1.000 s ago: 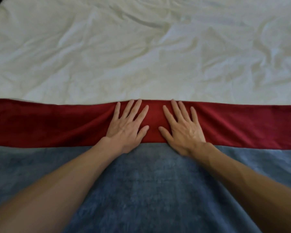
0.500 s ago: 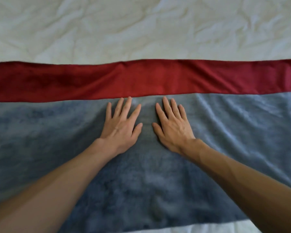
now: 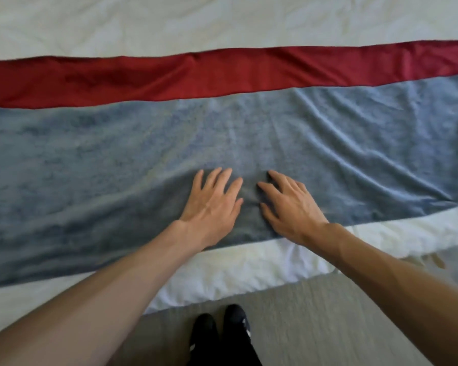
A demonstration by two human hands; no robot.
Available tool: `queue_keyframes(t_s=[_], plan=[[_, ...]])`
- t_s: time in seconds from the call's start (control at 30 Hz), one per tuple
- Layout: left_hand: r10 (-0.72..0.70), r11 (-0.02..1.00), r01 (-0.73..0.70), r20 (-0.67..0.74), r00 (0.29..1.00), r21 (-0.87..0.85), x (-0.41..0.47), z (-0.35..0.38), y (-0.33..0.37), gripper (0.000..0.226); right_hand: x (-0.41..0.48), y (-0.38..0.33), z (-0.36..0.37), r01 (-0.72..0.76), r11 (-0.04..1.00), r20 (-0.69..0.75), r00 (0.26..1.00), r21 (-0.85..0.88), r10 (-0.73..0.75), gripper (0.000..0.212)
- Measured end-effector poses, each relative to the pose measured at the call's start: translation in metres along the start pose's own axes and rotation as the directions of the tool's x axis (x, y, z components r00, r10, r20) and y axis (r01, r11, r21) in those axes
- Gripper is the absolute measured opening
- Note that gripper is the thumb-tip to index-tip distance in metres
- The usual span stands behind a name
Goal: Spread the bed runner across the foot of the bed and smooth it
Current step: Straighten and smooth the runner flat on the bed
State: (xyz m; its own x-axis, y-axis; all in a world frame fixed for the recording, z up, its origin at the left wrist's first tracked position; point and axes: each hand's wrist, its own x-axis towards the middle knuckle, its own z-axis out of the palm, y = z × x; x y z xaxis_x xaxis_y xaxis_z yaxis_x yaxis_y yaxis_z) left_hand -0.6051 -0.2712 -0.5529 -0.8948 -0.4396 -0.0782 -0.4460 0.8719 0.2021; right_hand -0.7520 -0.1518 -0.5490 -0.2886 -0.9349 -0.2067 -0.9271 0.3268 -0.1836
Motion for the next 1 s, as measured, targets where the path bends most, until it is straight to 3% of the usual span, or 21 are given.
queue_keyframes(t_s=[0.2,0.3,0.47,0.67,1.0], plan=[[0.089,0.995,-0.09,-0.025,0.996,-0.042,-0.038,0.015,0.018,0.04,-0.055,0.005,0.013,0.159,0.987,-0.077,0.985,0.035,-0.156,0.04],[0.062,0.997,-0.067,0.098,0.993,0.048,-0.049,0.027,0.018,0.056,-0.071,0.002,0.026,0.192,0.976,0.107,0.978,-0.099,-0.181,0.063],[-0.079,0.979,0.046,0.162,0.984,0.199,-0.057,0.046,0.001,0.061,-0.066,0.005,0.038,0.06,0.987,0.146,0.989,-0.151,-0.038,0.074],[-0.154,0.977,0.132,0.127,0.98,0.169,-0.054,0.039,0.006,0.066,-0.054,0.004,0.032,-0.012,0.994,0.139,0.99,-0.106,0.027,0.077],[-0.316,0.938,0.317,-0.034,0.948,0.142,-0.079,-0.002,-0.08,0.059,0.011,-0.086,0.011,0.165,0.986,0.047,0.986,-0.033,-0.163,0.062]])
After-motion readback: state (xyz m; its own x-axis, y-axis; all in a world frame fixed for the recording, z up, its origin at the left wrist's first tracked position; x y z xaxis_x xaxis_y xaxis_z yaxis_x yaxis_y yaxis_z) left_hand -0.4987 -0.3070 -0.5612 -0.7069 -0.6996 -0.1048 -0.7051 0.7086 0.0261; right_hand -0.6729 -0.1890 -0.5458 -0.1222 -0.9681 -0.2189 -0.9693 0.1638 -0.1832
